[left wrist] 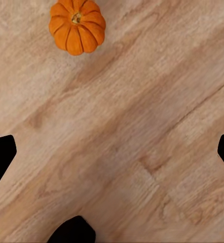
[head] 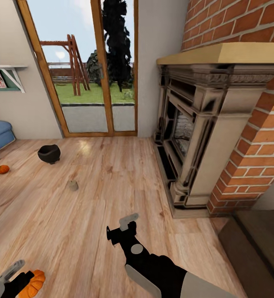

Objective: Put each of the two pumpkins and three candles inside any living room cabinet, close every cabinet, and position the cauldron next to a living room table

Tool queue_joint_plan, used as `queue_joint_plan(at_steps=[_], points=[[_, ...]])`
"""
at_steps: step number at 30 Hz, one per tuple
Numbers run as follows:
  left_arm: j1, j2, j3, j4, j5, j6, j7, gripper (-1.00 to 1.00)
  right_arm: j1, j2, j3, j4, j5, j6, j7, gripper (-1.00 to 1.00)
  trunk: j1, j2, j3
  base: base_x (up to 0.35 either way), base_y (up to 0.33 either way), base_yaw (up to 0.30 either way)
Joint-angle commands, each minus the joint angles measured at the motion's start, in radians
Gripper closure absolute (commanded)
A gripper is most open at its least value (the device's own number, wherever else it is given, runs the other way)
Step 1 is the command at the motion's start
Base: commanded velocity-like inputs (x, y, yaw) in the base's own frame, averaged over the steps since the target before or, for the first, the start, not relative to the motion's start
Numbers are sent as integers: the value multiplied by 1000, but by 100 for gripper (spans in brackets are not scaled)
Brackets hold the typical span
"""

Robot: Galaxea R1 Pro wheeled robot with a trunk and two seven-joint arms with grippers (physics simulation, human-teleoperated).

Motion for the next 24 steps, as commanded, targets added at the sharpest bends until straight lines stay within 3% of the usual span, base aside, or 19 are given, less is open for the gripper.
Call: queue_joint_plan(at_steps=[1, 7, 15, 24], points=[[0, 0, 0, -2, 11, 4, 8, -100, -1, 0, 3, -2, -3, 4, -8, -100, 1, 0, 0, 322, -65, 237], [-1, 0, 0, -2, 11, 1, 8, -100, -1, -1, 4, -2, -1, 1, -5, -100, 1, 0, 4, 324, -60, 208], [-1, -1, 0, -2, 9, 1, 8, -100, -1, -2, 5, -2, 0, 1, -2, -100, 1, 0, 4, 331, 36, 41], [-1, -1, 0, -2, 9, 1, 8, -100, -1, 0, 5, -2, -1, 3, 0, -100, 1, 0, 9, 335, 1, 226]])
